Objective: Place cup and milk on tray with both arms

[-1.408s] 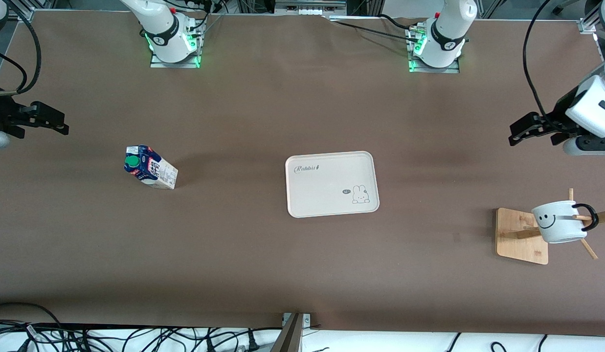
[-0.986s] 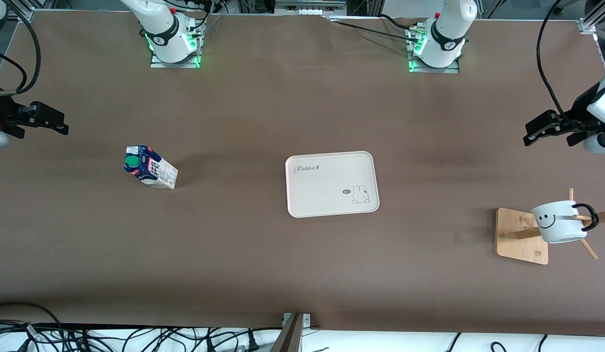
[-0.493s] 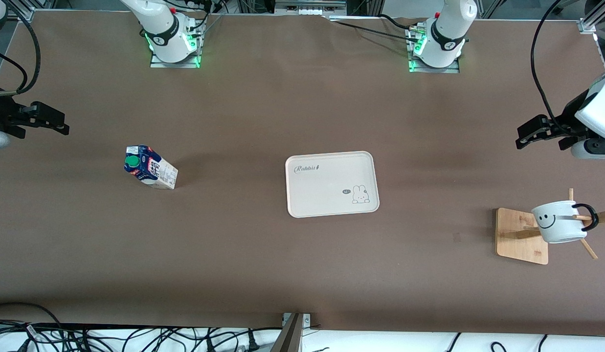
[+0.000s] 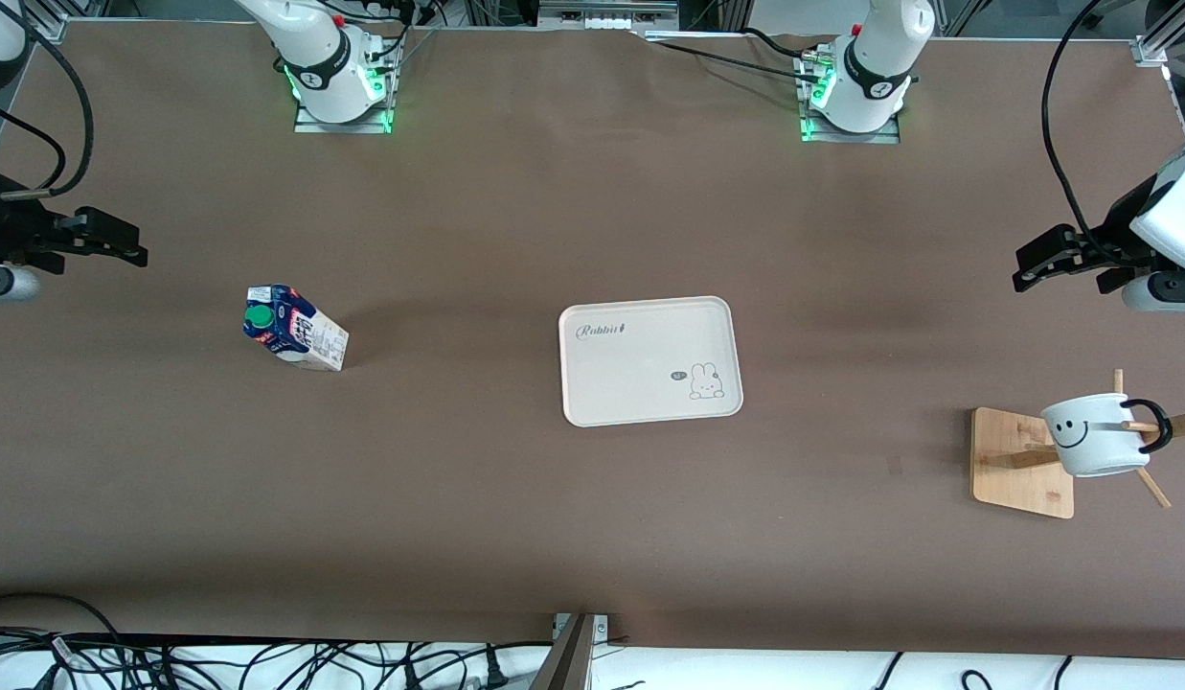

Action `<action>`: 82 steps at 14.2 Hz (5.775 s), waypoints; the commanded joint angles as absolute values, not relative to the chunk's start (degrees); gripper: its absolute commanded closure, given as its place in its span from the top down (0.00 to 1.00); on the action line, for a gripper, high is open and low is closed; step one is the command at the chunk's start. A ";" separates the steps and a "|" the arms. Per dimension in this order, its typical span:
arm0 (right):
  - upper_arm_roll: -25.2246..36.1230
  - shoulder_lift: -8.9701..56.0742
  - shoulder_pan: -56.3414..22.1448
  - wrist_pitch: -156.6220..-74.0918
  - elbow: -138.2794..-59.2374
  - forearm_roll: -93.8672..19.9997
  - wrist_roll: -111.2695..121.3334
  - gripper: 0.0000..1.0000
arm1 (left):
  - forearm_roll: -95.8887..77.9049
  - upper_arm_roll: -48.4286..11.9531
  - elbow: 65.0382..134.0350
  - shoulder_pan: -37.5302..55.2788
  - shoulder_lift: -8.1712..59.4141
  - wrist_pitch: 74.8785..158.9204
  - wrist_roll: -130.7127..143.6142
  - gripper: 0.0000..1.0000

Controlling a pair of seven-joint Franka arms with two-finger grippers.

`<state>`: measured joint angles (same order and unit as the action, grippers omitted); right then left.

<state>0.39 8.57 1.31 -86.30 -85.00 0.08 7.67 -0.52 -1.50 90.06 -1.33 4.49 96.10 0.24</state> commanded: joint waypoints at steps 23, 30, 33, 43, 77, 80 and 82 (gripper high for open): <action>0.26 24.78 -0.79 -95.09 -86.75 -4.92 -3.33 1.00 | -0.26 -1.58 87.98 -1.67 5.63 94.57 -0.53 1.00; 0.26 24.44 -2.11 -93.62 -90.61 -4.92 -5.27 1.00 | -0.26 -1.58 87.98 -1.67 5.54 94.66 -0.53 1.00; 0.35 22.77 -2.11 -90.80 -91.84 -4.75 -4.49 1.00 | -0.26 -1.58 87.98 -1.67 5.62 94.66 -0.53 1.00; 0.79 22.76 -1.67 -95.09 -96.41 -4.92 -4.04 1.00 | -0.26 -1.58 87.98 -1.67 5.62 94.57 -0.53 1.00; 0.26 25.14 -2.11 -98.09 -97.21 -5.54 -5.01 0.42 | -0.18 -2.02 87.80 -1.05 5.54 94.75 -0.88 1.00; 0.18 24.79 -2.11 -97.65 -97.03 -5.62 -5.01 0.41 | 0.53 -2.02 87.80 -0.97 5.54 94.75 -1.14 1.00; 0.09 23.21 -2.11 -96.42 -96.86 -5.71 -5.01 0.41 | 0.53 -2.02 87.80 -0.88 5.54 95.01 -1.14 1.00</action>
